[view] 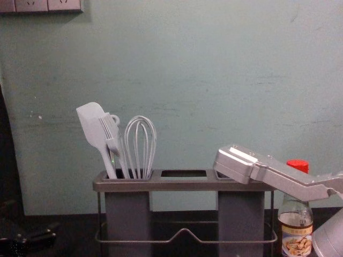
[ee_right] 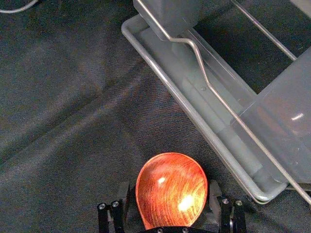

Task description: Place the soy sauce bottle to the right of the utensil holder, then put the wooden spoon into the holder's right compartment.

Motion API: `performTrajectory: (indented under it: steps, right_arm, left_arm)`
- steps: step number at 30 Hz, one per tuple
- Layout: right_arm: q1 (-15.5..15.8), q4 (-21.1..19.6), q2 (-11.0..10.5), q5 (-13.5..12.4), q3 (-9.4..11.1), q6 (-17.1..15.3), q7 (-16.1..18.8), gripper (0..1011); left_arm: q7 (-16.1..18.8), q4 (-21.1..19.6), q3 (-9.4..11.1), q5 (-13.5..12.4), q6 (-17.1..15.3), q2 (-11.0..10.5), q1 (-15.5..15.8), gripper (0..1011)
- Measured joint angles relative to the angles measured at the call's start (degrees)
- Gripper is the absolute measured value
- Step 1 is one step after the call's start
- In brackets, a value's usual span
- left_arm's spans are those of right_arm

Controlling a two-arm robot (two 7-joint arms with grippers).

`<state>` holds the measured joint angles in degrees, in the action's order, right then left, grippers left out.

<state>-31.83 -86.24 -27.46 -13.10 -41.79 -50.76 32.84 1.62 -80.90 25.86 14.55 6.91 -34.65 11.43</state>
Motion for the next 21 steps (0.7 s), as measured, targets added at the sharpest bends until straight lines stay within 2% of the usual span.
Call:
performTrajectory:
  steps: [21]
  right_arm:
    - [-0.1,0.0,0.0,-0.1,0.0,-0.2,-0.1,1002]
  left_arm:
    - [0.0,0.0,0.0,0.0,0.0,0.0,0.0,1012]
